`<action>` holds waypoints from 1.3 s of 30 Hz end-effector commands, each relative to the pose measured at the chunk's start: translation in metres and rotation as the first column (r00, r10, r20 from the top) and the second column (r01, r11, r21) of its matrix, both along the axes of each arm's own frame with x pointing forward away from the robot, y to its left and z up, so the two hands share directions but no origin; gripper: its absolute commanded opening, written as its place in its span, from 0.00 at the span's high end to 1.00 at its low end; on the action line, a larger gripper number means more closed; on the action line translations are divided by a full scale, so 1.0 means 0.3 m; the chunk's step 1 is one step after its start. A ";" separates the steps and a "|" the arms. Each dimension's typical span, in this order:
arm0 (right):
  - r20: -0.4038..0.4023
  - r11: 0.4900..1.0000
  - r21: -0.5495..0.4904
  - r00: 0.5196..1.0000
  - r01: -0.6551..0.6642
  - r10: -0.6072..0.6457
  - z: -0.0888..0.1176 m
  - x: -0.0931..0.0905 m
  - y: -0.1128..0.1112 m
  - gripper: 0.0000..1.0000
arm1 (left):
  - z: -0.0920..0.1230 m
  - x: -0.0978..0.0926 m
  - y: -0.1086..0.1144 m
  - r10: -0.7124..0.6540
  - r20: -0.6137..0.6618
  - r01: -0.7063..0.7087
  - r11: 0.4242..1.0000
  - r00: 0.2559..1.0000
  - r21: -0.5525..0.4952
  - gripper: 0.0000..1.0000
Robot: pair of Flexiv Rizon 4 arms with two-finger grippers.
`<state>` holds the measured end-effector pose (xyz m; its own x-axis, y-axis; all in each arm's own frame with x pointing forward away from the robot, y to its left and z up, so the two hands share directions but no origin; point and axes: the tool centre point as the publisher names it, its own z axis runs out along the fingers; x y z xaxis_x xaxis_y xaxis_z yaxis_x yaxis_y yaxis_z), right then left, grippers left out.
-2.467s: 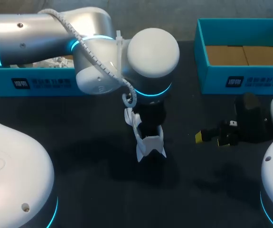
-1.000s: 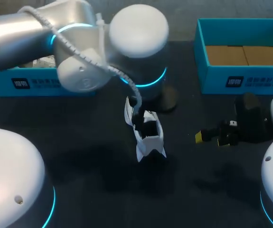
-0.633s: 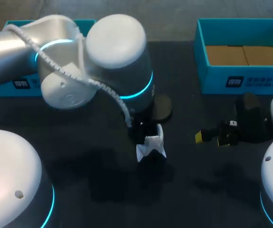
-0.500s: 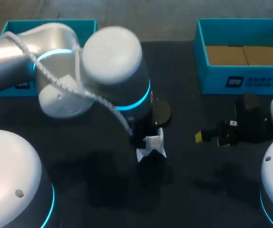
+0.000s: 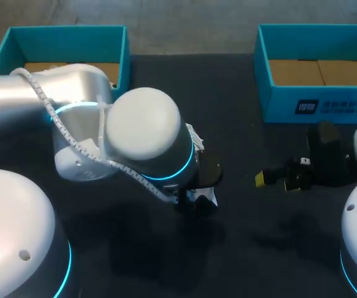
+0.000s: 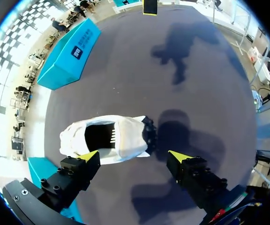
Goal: Take the shoe out of the shoebox, open the shoe tongue, remove and reinsert the insole, then place the shoe into the shoebox
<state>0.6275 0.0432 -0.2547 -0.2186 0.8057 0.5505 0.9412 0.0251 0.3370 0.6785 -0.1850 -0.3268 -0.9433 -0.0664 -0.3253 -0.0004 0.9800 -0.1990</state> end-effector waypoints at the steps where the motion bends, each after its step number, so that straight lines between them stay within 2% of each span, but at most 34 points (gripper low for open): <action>1: 0.001 1.000 -0.004 1.000 0.004 -0.004 0.003 -0.008 0.002 0.00 | -0.074 0.031 -0.055 0.026 -0.020 -0.026 1.000 0.999 -0.003 0.09; 15: 0.001 1.000 -0.004 1.000 0.004 -0.004 0.003 -0.008 0.002 0.00 | -0.172 0.075 -0.118 0.048 -0.067 -0.048 0.999 0.997 0.007 0.11; 27: 0.001 1.000 -0.004 1.000 0.004 -0.004 0.003 -0.008 0.002 0.00 | -0.230 0.091 -0.124 0.077 -0.104 -0.073 0.997 0.992 0.036 0.16; 28: 0.001 1.000 -0.004 1.000 0.004 -0.004 0.003 -0.008 0.002 0.00 | -0.240 0.094 -0.124 0.079 -0.111 -0.075 0.996 0.991 0.038 0.25; 33: 0.001 1.000 -0.004 1.000 0.004 -0.004 0.003 -0.008 0.002 0.00 | -0.246 0.095 -0.117 0.089 -0.117 -0.084 0.996 0.989 0.044 0.27; 36: 0.001 1.000 -0.004 1.000 0.004 -0.004 0.003 -0.008 0.002 0.00 | -0.244 0.092 -0.110 0.090 -0.117 -0.085 0.995 0.989 0.047 0.33; 38: 0.001 1.000 -0.004 1.000 0.004 -0.004 0.003 -0.008 0.002 0.00 | -0.234 0.083 -0.107 0.084 -0.116 -0.079 0.996 0.990 0.048 0.44; 39: 0.001 1.000 -0.004 1.000 0.004 -0.004 0.003 -0.008 0.002 0.00 | -0.234 0.082 -0.107 0.084 -0.116 -0.079 0.996 0.990 0.048 0.46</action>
